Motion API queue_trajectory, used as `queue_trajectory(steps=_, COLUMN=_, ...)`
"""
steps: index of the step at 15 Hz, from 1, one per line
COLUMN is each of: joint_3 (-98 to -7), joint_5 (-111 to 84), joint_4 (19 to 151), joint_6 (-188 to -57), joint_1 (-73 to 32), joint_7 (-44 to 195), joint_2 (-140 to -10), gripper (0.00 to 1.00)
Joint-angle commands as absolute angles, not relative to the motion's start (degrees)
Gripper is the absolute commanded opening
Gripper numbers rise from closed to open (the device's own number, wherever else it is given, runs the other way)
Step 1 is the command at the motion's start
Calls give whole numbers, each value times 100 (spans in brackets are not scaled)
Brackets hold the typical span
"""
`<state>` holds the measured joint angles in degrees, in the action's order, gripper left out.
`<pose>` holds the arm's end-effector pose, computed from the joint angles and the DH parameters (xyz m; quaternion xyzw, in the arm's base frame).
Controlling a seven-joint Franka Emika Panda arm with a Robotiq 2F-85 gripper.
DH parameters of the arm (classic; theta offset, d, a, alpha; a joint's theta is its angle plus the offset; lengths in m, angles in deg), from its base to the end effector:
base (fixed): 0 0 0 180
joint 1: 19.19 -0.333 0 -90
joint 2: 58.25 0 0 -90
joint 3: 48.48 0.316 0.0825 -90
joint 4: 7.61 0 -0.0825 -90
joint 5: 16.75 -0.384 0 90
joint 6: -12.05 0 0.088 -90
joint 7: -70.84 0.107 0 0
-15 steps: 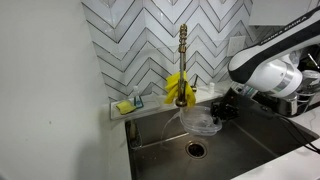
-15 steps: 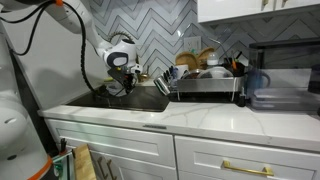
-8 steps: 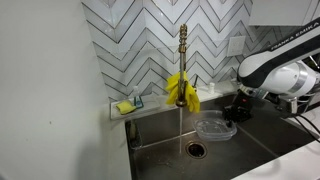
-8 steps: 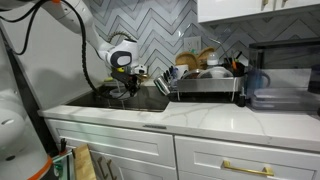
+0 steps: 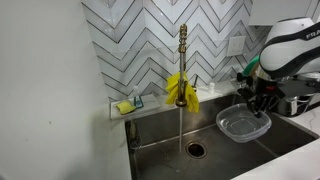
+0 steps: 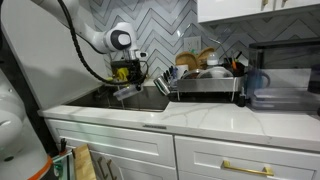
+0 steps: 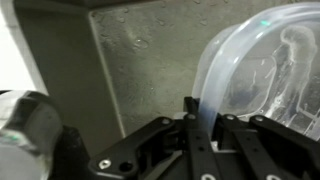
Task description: Open the tap, pick up the lunchbox on the counter and the rinse it
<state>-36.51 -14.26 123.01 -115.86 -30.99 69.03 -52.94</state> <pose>0.4641 0.2038 0.3968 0.9717 0.2337 0.0263 0.0224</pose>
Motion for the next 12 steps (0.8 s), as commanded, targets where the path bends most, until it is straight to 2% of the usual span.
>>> queue_trajectory(steps=1, joint_3=-3453, joint_5=-319, joint_4=11998, joint_6=-10966, joint_1=-3139, joint_7=7128, joint_2=-4935, gripper=2)
queue_trajectory(steps=12, joint_3=-2665, joint_5=3057, joint_4=11486, joint_6=-10890, joint_1=-3450, joint_7=7350, joint_2=-5016, gripper=2)
